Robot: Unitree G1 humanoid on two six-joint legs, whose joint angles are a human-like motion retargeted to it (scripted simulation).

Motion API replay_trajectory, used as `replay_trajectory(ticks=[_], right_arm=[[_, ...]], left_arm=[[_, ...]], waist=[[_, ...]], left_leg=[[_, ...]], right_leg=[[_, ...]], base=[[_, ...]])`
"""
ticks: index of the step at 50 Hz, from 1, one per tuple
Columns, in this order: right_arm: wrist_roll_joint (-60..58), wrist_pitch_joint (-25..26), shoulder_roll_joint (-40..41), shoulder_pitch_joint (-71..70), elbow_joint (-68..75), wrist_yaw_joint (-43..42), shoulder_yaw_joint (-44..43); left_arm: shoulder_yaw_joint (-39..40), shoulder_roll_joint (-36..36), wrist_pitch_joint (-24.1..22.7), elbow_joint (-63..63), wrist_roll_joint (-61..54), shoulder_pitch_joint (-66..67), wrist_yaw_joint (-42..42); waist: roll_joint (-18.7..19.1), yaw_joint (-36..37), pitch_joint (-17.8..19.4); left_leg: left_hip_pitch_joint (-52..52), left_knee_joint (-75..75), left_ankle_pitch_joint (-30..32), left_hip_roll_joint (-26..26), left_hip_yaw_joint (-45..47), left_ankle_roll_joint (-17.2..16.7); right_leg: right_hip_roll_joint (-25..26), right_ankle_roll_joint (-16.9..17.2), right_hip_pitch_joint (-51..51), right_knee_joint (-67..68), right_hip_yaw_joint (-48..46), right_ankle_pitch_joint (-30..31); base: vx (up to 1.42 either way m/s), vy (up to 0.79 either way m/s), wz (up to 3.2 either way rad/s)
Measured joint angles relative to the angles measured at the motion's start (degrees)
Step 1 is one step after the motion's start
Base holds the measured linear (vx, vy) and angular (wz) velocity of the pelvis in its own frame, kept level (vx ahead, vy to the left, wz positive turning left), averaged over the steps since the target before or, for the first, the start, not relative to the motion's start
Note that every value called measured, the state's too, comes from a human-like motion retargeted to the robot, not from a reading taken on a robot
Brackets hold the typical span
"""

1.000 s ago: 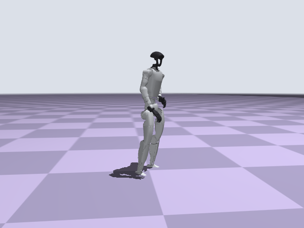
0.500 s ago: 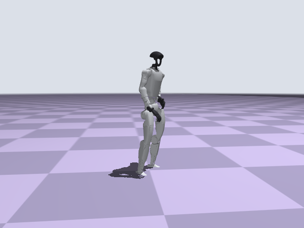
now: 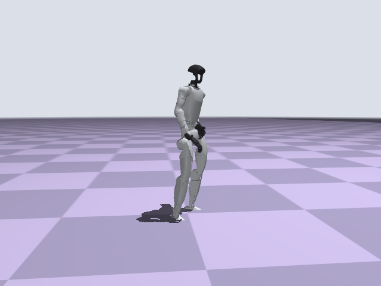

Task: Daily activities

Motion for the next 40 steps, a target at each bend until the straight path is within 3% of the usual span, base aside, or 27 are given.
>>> replay_trajectory(ticks=[40], right_arm=[[2.8,-3.3,-6.3,5.7,-9.3,0.6,2.0]], left_arm=[[0.0,-3.3,4.5,1.0,-15.3,0.3,-0.5]], waist=[[-1.2,4.1,2.7]], left_leg=[[-4.6,3.9,-1.4,1.4,-3.8,0.4]], right_leg=[[0.6,-1.9,-0.9,1.2,-4.1,0.3]], base=[[0.00,0.00,0.00]])
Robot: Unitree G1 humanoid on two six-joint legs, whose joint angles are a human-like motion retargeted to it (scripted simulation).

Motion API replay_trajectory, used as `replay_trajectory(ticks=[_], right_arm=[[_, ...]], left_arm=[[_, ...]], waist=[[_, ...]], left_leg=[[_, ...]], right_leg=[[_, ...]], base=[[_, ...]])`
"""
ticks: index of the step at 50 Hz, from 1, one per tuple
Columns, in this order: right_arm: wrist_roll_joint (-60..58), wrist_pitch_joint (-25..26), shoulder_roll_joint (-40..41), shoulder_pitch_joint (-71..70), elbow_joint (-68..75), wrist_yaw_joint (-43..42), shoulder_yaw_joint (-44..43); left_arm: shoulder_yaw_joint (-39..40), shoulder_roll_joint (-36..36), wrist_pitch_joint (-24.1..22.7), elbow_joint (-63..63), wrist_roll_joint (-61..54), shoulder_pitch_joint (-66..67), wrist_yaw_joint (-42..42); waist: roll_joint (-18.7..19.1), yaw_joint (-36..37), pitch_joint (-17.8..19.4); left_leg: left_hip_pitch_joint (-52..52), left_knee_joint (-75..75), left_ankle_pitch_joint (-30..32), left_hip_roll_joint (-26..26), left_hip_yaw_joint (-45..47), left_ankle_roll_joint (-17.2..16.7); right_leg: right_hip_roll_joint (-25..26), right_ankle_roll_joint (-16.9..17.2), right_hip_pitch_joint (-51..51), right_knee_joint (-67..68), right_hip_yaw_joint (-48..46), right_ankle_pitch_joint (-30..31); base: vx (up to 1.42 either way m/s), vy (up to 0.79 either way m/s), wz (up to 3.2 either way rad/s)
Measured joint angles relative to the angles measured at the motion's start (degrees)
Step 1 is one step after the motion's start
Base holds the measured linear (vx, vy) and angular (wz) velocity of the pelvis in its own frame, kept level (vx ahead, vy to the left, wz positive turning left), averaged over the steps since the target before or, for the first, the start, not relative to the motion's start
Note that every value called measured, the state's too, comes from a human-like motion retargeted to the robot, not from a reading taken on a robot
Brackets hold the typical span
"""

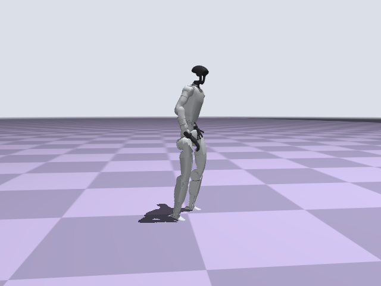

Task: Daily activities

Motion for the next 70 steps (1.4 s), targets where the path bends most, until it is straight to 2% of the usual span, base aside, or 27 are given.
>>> replay_trajectory(ticks=[22,50,61,70], right_arm=[[0.2,-1.5,-3.7,0.4,-6.4,2.7,0.9],[3.6,-0.1,-5.2,-1.1,-7.2,6.1,-1.9],[5.8,2.7,-3.7,-4.3,-5.4,7.3,-6.3],[6.1,5.1,0.1,-5.2,0.0,5.5,-9.6]], left_arm=[[0.1,-2.8,1.3,1.7,-1.5,-1.0,-4.0],[-0.4,-4.8,3.2,3.4,-0.7,-3.2,-8.2],[3.0,-6.2,3.4,4.2,2.1,-3.1,-9.7],[8.8,-6.3,1.5,3.3,4.7,-3.6,-7.9]], waist=[[0.7,-0.1,1.9],[1.7,-1.2,1.4],[2.5,-2.2,0.5],[3.7,-3.3,-0.4]], left_leg=[[-2.5,0.6,-0.1,0.3,-2.0,-0.5],[-4.3,-0.2,-0.2,-0.1,-2.7,-0.7],[-3.5,-1.3,0.2,-0.7,-2.1,-0.6],[-2.2,-2.7,0.6,-1.2,-1.6,-0.7]], right_leg=[[0.2,-1.5,-1.0,0.7,-1.8,0.4],[0.0,-2.5,-3.1,1.9,-1.3,0.5],[-0.7,-2.6,-3.3,2.9,-0.8,0.0],[-0.9,-2.6,-2.6,2.4,-0.6,0.2]], base=[[0.00,0.00,0.00],[0.00,0.00,0.00],[0.00,0.00,0.00],[0.00,0.00,0.00]])
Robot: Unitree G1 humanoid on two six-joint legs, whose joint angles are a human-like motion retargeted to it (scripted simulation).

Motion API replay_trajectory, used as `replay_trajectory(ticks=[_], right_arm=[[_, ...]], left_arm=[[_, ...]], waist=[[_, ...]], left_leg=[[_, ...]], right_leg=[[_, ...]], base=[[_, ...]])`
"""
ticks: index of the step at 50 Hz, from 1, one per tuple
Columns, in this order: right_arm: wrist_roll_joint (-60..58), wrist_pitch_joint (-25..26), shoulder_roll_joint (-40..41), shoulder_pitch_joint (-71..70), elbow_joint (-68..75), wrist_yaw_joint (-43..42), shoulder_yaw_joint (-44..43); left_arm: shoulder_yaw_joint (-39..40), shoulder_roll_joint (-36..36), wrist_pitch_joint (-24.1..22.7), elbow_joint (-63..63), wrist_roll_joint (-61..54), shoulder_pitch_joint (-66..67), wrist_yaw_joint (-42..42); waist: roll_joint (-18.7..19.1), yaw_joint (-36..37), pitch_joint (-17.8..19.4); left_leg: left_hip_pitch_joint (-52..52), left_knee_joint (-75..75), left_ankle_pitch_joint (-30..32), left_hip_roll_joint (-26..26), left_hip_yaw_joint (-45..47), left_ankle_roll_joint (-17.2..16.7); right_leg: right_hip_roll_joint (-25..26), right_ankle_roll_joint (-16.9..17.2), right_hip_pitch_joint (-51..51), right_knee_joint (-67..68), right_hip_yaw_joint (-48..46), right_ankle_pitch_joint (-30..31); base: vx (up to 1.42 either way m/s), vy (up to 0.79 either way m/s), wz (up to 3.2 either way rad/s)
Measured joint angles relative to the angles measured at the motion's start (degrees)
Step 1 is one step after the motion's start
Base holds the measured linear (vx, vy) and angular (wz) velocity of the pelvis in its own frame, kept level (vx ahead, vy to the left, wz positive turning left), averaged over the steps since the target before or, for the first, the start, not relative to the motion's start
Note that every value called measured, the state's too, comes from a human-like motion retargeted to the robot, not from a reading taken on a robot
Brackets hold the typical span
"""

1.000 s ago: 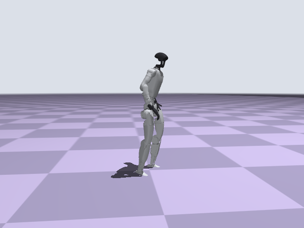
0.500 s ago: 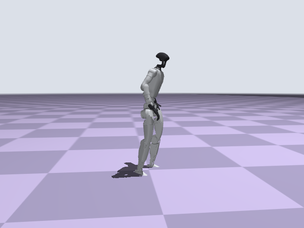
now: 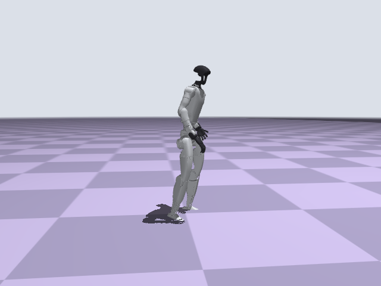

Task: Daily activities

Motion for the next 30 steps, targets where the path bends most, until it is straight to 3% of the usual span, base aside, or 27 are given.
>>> replay_trajectory(ticks=[13,30], right_arm=[[1.0,2.7,3.5,-0.2,5.9,-5.6,-4.1],[4.4,3.7,5.0,-1.0,7.1,-9.9,-6.2]], left_arm=[[8.3,1.1,-3.9,-8.1,6.4,-6.7,6.6],[9.0,0.5,-6.6,-10.3,11.7,-10.4,11.4]], waist=[[1.4,-1.8,-0.4],[1.8,-4.2,-0.4]], left_leg=[[2.1,-1.1,-0.1,0.0,0.6,-0.2],[3.0,-0.6,-0.7,0.7,1.3,-0.3]], right_leg=[[0.3,-0.5,1.4,-0.2,0.9,0.3],[1.2,-0.7,2.1,-0.5,1.9,0.6]], base=[[0.00,0.00,0.00],[0.00,0.00,0.00]])
